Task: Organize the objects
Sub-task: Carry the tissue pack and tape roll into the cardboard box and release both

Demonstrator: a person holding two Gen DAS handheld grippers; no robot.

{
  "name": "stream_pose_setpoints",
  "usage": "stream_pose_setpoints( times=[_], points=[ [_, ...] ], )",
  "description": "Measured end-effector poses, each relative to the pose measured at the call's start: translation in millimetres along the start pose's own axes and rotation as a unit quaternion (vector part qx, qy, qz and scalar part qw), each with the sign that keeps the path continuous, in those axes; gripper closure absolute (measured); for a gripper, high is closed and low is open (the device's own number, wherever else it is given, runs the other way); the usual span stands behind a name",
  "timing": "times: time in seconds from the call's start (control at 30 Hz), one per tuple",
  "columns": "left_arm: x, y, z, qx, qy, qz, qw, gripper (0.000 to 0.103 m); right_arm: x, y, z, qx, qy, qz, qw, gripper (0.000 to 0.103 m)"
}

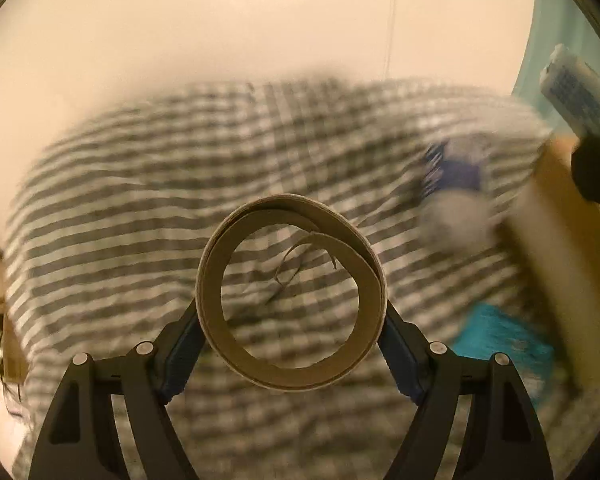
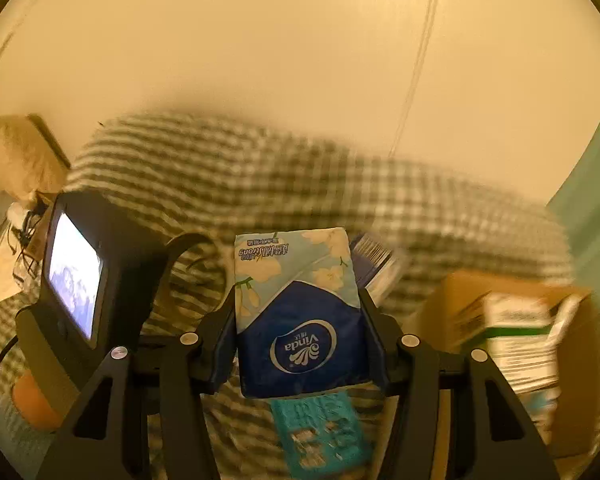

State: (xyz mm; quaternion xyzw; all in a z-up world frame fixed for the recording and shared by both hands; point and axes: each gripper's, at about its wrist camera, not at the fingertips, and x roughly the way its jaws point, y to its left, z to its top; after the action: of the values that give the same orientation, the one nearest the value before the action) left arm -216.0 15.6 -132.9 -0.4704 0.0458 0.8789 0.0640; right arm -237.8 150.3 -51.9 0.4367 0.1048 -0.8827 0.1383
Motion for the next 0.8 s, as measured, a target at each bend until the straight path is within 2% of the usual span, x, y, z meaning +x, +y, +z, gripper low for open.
stream_pose_setpoints(
  times=[0.13, 0.23, 0.33, 0.43, 0.57, 0.7, 0.8],
  points=[
    [-80.4, -5.8, 5.6, -0.019, -0.05, -0.009, 0.9985, 0.021, -76.8, -3.5, 3.1, -0.015, -0.047, -0.007, 0.999, 0.05],
    [-142.2, -33.5, 14.3, 0.0, -0.095, -0.014, 0.9954, 0.021, -138.0, -15.4, -4.4, -0.012, -0.084, -0.019, 0.996, 0.05],
    [-191.1, -62.6, 26.2, 0.018, -0.132, 0.01, 0.991, 0.021, -188.9, -30.4, -15.8, -0.003, -0.11, -0.033, 0.993, 0.05],
    [-225.3, -89.6, 33.0, 0.012, -0.161, -0.024, 0.9865, 0.021, -233.6, -46.7, -29.6, 0.001, -0.136, -0.046, 0.99, 0.05],
    [-246.6, -124.0, 35.5, 0.0, -0.175, -0.068, 0.9822, 0.021, -268.3, -72.7, -43.2, 0.005, -0.157, -0.065, 0.985, 0.05],
    [-243.5, -159.7, 31.2, 0.011, -0.184, -0.072, 0.9802, 0.021, -275.2, -101.9, -53.5, 0.009, -0.167, -0.081, 0.983, 0.05],
    [-231.3, -172.3, 27.7, 0.004, -0.183, -0.058, 0.9813, 0.021, -259.8, -123.2, -61.0, 0.014, -0.163, -0.078, 0.983, 0.05]
  ],
)
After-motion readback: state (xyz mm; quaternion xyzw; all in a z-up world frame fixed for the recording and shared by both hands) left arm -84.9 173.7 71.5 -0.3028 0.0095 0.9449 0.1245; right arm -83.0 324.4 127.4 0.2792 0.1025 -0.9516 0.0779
